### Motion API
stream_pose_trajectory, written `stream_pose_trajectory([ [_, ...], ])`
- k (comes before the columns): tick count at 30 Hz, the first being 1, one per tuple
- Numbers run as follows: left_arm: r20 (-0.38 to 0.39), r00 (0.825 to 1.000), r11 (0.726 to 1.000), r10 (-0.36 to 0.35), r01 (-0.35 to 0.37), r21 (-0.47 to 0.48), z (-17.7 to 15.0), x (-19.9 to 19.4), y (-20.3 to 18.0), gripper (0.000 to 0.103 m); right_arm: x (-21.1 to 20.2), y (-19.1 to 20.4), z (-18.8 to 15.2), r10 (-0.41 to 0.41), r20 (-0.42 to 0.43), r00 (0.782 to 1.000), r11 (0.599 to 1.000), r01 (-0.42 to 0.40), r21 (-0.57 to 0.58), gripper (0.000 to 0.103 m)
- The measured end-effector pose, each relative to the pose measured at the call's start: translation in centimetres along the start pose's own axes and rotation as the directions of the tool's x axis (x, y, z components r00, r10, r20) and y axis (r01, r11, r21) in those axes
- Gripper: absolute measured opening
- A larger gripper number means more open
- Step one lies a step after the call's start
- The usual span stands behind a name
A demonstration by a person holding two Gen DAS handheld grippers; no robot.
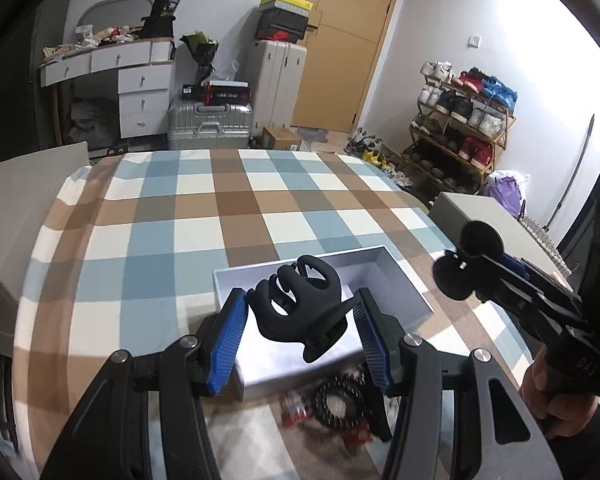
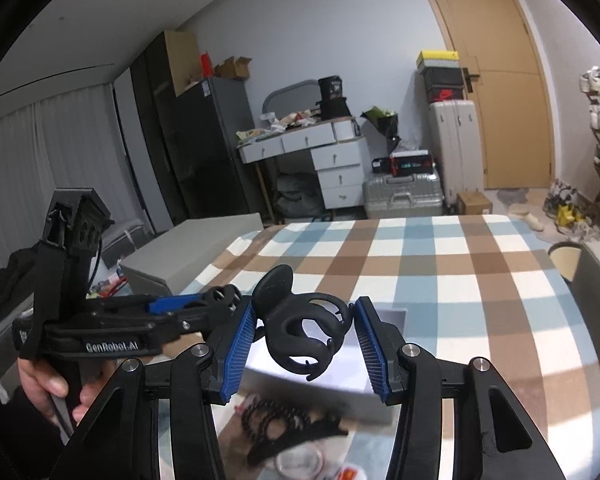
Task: Organize jewelry
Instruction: 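Carry the black claw clips into the grey box and open the left tool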
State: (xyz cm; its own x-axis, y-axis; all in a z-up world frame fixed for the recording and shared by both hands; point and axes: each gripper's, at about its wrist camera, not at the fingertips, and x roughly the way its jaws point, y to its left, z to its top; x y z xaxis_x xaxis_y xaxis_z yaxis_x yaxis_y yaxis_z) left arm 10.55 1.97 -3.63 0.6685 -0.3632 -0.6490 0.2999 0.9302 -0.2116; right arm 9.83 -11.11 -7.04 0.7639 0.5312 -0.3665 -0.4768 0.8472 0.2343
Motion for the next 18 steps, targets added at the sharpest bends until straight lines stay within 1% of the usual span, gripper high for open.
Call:
stream_pose_trajectory([
  [3, -0.037, 0.999, 1.0, -0.006, 0.005, -0.002, 0.4, 1.3, 0.0, 0.049, 1.9, -0.6, 0.5, 0.014, -0.035, 0.999, 1.0, -0.014, 0.009, 0.049],
  [7, -0.067, 0.997, 0.999, -0.021, 0.019, -0.03, 0.6, 2.6, 0.5, 0.049, 4.4, -1.2, 0.3, 0.016, -0.085, 0.996, 1.0, -0.014, 0.017, 0.049],
  [11, -0.099, 0.994, 0.998, -0.038, 0.033, -0.055, 0.5, 3.6, 0.6, 0.049, 6.0, -1.5, -0.3, -0.014, -0.111, 0.994, 1.0, 0.013, -0.005, 0.049],
  [18, -0.118, 0.992, 0.997, -0.053, 0.046, -0.054, 0.5, 4.3, 0.5, 0.049, 7.8, -2.4, -1.3, -0.04, -0.164, 0.986, 0.999, 0.039, -0.006, 0.049],
])
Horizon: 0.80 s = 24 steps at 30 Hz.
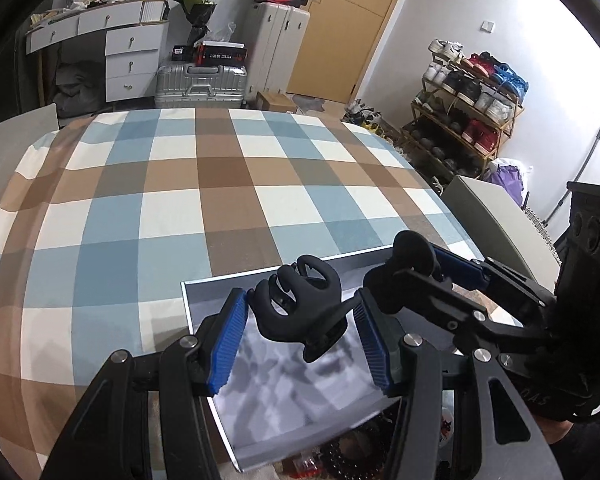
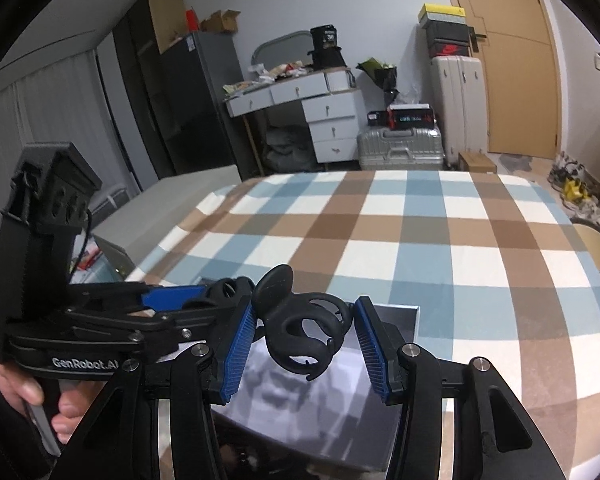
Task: Organize jewelry
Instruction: 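Carry the black claw clips into the grey box and open the left tool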
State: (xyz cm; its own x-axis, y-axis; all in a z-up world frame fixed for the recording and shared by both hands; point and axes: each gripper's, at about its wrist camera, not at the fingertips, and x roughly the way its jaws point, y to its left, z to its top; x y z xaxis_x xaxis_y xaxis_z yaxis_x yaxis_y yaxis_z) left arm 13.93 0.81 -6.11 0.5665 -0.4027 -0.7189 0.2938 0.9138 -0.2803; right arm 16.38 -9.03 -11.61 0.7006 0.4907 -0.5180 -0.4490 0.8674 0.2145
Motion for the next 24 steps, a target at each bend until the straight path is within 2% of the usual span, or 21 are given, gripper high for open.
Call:
stream_pose_trajectory([
  [9, 0.0, 0.999, 0.999, -0.036, 0.036, -0.024, 0.3, 0.2, 0.4, 0.049, 0.8, -0.3, 0.1, 0.004, -0.02, 1.0, 1.0, -0.004, 0.02, 0.05],
  [15, -0.004, 0.996, 0.995, -0.091, 0.091, -0.038, 0.3, 0.1, 0.6, 0.05, 0.3, -0.4, 0.1, 0.012, -0.009, 1.0, 0.999, -0.012, 0.033, 0.052],
  [16, -0.006, 0.996, 0.996, -0.088, 0.088, -0.033, 0.2, 0.0, 0.4, 0.05, 0.1, -0.4, 0.1, 0.007, -0.003, 1.0, 0.999, -0.007, 0.037, 0.057],
  [19, 0.011, 0.995, 0.995, -0.097, 0.097, -0.022, 0.2, -0.6, 0.0, 0.051, -0.6, -0.7, 0.1, 0.001, 0.021, 1.0, 0.999, -0.002, 0.042, 0.062],
  [21, 0.008, 0.995, 0.995, -0.097, 0.097, -0.021, 0.2, -0.7, -0.1, 0.06, -1.2, -0.9, 0.0, 0.001, 0.039, 0.999, 0.998, -0.003, 0.059, 0.066],
  [22, 0.007, 0.995, 0.995, -0.095, 0.095, -0.019, 0.2, -0.8, -0.2, 0.069, -1.6, -1.0, 0.0, 0.003, 0.051, 0.999, 0.998, -0.006, 0.07, 0.066],
  [23, 0.01, 0.996, 0.996, -0.089, 0.09, -0.014, 0.2, -0.9, -0.4, 0.074, -1.9, -1.1, -0.1, 0.002, 0.057, 0.998, 0.997, -0.007, 0.075, 0.066],
  [24, 0.012, 0.997, 0.997, -0.082, 0.082, -0.011, 0.1, -0.9, -0.4, 0.075, -2.3, -1.2, -0.1, -0.002, 0.064, 0.998, 0.997, -0.004, 0.081, 0.067],
])
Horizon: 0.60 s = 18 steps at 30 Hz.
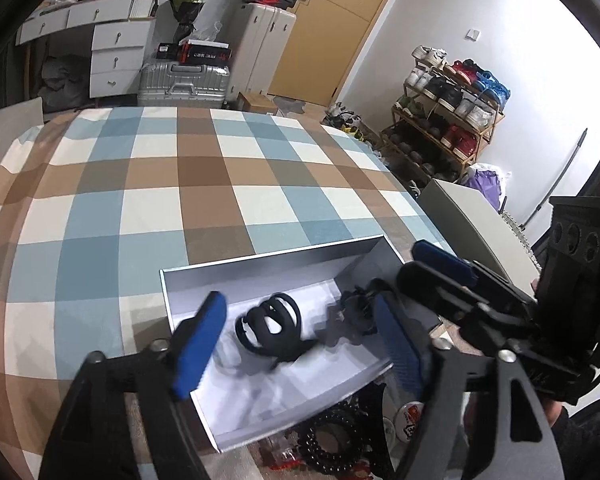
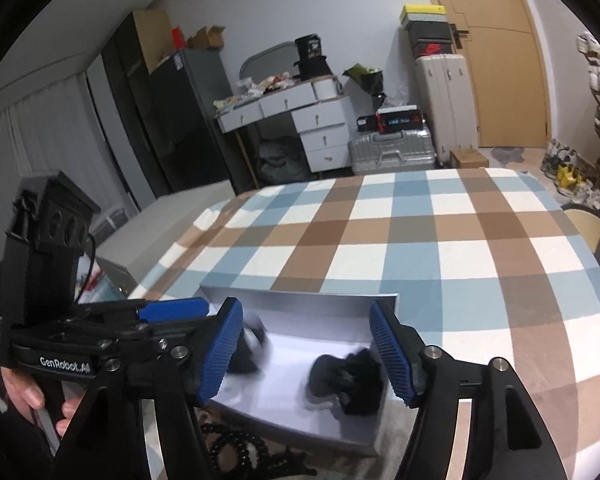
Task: Organize jewelry
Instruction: 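Carry the black claw clips into the grey box and open the left tool, then withdraw the left tool from the box toward the black comb clip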
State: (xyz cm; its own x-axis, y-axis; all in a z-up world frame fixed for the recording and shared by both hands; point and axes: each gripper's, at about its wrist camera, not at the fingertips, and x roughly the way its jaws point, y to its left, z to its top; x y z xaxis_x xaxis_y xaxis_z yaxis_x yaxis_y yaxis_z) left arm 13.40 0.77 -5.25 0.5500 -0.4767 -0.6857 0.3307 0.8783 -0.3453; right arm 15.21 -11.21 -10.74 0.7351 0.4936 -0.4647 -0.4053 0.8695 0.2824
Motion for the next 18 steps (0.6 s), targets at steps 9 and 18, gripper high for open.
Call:
stream_pose_trajectory([
  [9, 0.049, 0.995, 0.995, 0.09, -0.092, 0.034, -0.7, -1.9, -1.4, 0.075, -4.8, 0.4, -0.3, -0.056, 0.105, 0.993, 0.998, 0.057, 0.0, 0.08],
  [18, 0.153, 0.962, 0.973, 0.225, -0.231, 0.025, -2.0, -5.2, -2.8, 0.083, -9.8, 2.6, -1.2, -0.082, 0.194, 0.978, 0.995, 0.091, -0.037, 0.096],
])
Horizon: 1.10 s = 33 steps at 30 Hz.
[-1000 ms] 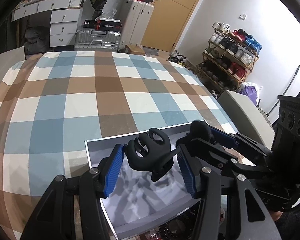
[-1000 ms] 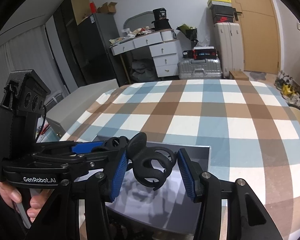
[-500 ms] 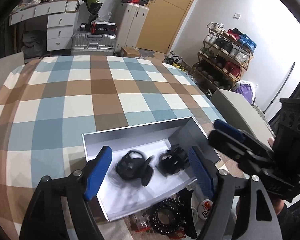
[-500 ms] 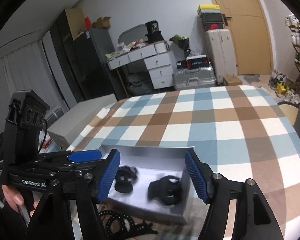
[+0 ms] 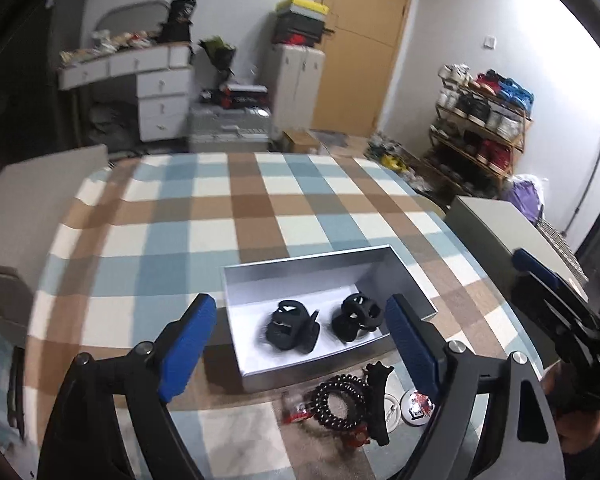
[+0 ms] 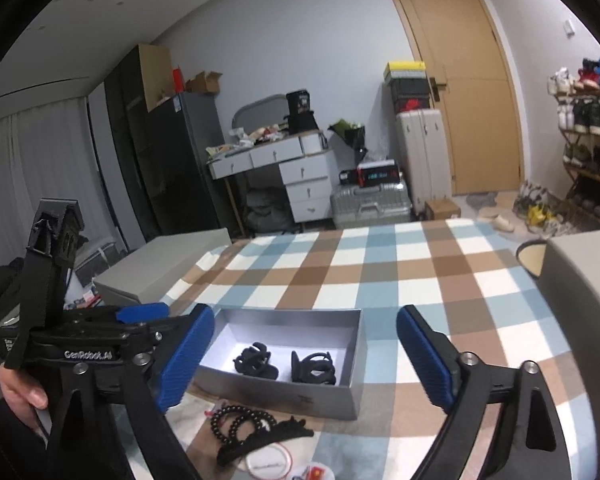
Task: Organize jewelry
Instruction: 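Withdraw the left tool from the box toward the black comb clip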
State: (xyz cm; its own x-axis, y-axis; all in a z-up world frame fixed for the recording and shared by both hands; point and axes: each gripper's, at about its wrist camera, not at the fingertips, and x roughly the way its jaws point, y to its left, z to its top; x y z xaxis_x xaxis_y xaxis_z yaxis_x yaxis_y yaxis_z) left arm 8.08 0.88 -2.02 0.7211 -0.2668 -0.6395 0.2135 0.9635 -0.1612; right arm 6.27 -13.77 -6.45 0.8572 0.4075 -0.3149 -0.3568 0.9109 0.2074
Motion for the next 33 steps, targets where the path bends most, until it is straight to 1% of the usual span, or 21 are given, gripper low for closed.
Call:
stream_pose_trajectory([
  [2, 0.019, 1.0, 1.0, 0.013, -0.013, -0.011, -0.2, -0.8, 0.0, 0.084, -1.2, 0.4, -0.1, -0.012, 0.014, 1.0, 1.0, 0.012, -0.008, 0.097],
  [3, 0.024, 1.0, 1.0, 0.014, -0.013, -0.015, -0.3, -1.2, 0.0, 0.086, -1.5, 0.5, -0.2, -0.015, 0.019, 1.0, 1.0, 0.015, -0.008, 0.1],
  [5, 0.038, 0.999, 1.0, 0.019, -0.018, -0.021, -0.7, -1.8, -0.1, 0.096, -2.4, 0.6, -0.5, -0.022, 0.033, 0.999, 1.0, 0.022, -0.004, 0.103],
  [7, 0.061, 0.998, 1.0, 0.018, -0.018, -0.012, -1.2, -2.6, -0.5, 0.1, -3.3, 0.7, -0.9, -0.03, 0.039, 0.999, 1.0, 0.031, -0.002, 0.103],
  [11, 0.093, 0.995, 0.999, 0.022, -0.026, 0.041, -2.3, -3.7, -1.7, 0.101, -4.3, 1.2, -1.6, -0.048, 0.042, 0.998, 0.999, 0.049, -0.021, 0.103],
  [15, 0.111, 0.993, 0.997, 0.035, -0.042, 0.058, -3.7, -4.2, -2.2, 0.102, -5.2, 1.5, -2.9, -0.051, 0.027, 0.998, 0.998, 0.052, -0.032, 0.103],
  [17, 0.093, 0.99, 0.993, 0.108, -0.112, 0.034, -4.5, -3.8, -2.2, 0.102, -5.5, 1.6, -3.8, -0.061, 0.009, 0.998, 0.998, 0.061, -0.03, 0.103],
  [19, 0.051, 0.996, 0.996, 0.07, -0.072, 0.045, -5.7, -3.1, -2.2, 0.102, -5.7, 1.5, -4.7, -0.09, -0.005, 0.996, 0.995, 0.089, -0.034, 0.103],
  [20, 0.038, 0.997, 0.996, 0.069, -0.071, 0.049, -6.1, -3.0, -2.2, 0.102, -5.8, 1.4, -5.1, -0.099, -0.017, 0.995, 0.994, 0.098, -0.038, 0.103],
  [22, 0.009, 0.999, 0.997, 0.039, -0.039, 0.069, -7.2, -2.5, -2.5, 0.102, -5.8, 1.2, -6.0, -0.107, -0.044, 0.993, 0.994, 0.105, -0.042, 0.103],
  [26, -0.049, 0.999, 0.993, -0.019, 0.025, 0.112, -8.8, -1.7, -3.2, 0.102, -6.0, 0.8, -7.4, -0.116, -0.077, 0.99, 0.993, 0.115, -0.026, 0.103],
  [28, -0.083, 0.995, 0.99, -0.056, 0.066, 0.126, -9.3, -1.5, -3.5, 0.102, -6.1, 0.5, -8.0, -0.121, -0.087, 0.989, 0.993, 0.12, -0.013, 0.103],
  [30, -0.142, 0.986, 0.981, -0.083, 0.106, 0.162, -10.0, -0.9, -4.1, 0.102, -6.0, 0.1, -8.3, -0.123, -0.097, 0.988, 0.992, 0.123, -0.002, 0.103],
  [31, -0.186, 0.978, 0.973, -0.09, 0.127, 0.192, -10.4, -0.4, -4.6, 0.102, -6.0, -0.1, -8.6, -0.126, -0.107, 0.986, 0.992, 0.127, 0.007, 0.103],
  [33, -0.211, 0.973, 0.96, -0.089, 0.14, 0.242, -11.2, -0.4, -5.4, 0.102, -5.8, -0.4, -9.0, -0.117, -0.135, 0.984, 0.992, 0.121, 0.022, 0.103],
])
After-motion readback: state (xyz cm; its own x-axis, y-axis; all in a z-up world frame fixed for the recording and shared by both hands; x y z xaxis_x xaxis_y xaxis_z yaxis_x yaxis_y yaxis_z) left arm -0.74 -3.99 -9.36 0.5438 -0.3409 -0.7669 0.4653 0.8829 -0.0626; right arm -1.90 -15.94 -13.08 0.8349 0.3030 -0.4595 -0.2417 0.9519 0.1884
